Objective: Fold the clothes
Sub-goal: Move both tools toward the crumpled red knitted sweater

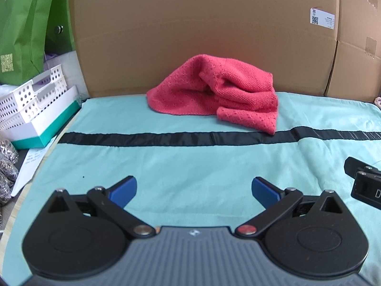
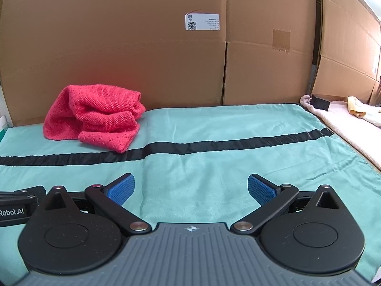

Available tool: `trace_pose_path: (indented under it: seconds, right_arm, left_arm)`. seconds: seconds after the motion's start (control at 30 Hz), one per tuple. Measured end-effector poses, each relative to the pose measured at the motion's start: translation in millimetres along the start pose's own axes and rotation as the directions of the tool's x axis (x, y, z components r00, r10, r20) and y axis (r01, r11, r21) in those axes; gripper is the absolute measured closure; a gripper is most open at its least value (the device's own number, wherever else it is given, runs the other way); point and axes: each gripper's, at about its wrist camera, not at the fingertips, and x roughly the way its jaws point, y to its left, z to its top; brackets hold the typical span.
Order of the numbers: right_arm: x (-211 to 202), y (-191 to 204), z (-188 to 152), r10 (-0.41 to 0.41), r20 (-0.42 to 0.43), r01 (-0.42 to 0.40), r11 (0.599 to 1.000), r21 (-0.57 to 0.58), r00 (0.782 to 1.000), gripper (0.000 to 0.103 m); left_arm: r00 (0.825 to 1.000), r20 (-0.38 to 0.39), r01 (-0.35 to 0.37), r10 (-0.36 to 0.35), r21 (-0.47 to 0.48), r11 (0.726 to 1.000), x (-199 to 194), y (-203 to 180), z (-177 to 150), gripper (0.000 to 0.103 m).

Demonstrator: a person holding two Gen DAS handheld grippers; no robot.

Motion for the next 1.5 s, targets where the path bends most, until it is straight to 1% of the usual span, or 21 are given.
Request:
trace_pose_path:
  seconds: [0.17,0.27,0.37,0.5,0.6,0.9,1.07,1.17,1.3,1.4,1.43,1.5]
  right_arm:
    - [0.6,2.1,-1.6,-0.009,-0.006,0.009,1.000,-0.008,1.000,0.000]
    - [2.9,2.4,-1.5,-0.025,-0.021,0.025,1.000,-0.010,0.999,0.000]
    - [5.3,0.8,-1.6,-0.029,-0.036,0.029,1.000,-0.003,0.999,0.000]
    - [8.5,2.6,0.3,-0.047,-0.060,0.046,0.999,-0.006,0.997,0.000]
    - [9.1,4.9,1.6,-0.061,-0.068,0.060,0.998,-0.013,0.996,0.000]
    - [16.6,6.0,4.1,-0.057,-0.112,0.057,0.998,-0.003,0.992,0.000]
    - [20.1,5.5,8.1,-0.039,-0.124,0.040,0.999,0.005,0.992,0.000]
    - [21.7,3.7,17.9,-0.014,-0.111,0.015,1.000,0.003,0.994,0.000]
    - [21.6,-1.0,40.8,-0.010,-0.054,0.011,1.000,0.002,0.998,0.000]
    - [27.8,-1.2,54.0,0.017,-0.039,-0.017,1.000,-0.005,0.999,0.000]
    - [30.3,-1.8,57.4,0.034,-0.034,-0.034,0.999,0.002,0.999,0.000]
    - [36.8,-2.2,64.2,0.065,-0.024,-0.065,0.998,0.023,0.998,0.000]
  left_arm:
    - [0.998,-0.048,-0.042,0.042,-0.007,0.999,5.5,-10.7,7.9,0.001]
    - [0.995,-0.082,-0.062,0.059,-0.027,0.998,10.9,-10.4,10.3,0.001]
    - [0.993,-0.095,-0.072,0.068,-0.033,0.997,14.3,-10.5,9.7,0.001]
    - [0.994,-0.091,-0.057,0.053,-0.040,0.998,16.0,-9.6,8.2,0.001]
    - [0.994,-0.098,-0.045,0.042,-0.029,0.999,18.4,-14.8,10.1,0.001]
    - [0.996,-0.083,-0.022,0.019,-0.033,0.999,17.3,-22.6,6.9,0.001]
    - [0.997,-0.062,-0.053,0.051,-0.038,0.998,18.0,-20.9,8.5,0.001]
    - [0.996,-0.032,-0.085,0.082,-0.103,0.991,18.0,-2.8,14.3,0.001]
    - [0.996,0.075,-0.030,0.048,-0.219,0.975,15.2,24.8,21.7,0.001]
    - [0.991,0.116,0.088,-0.065,-0.203,0.975,19.3,38.3,31.7,0.001]
    - [0.994,0.101,0.053,-0.037,-0.164,0.985,23.1,36.1,37.6,0.001]
    - [0.997,0.058,-0.048,0.053,-0.070,0.996,33.1,27.3,49.5,0.001]
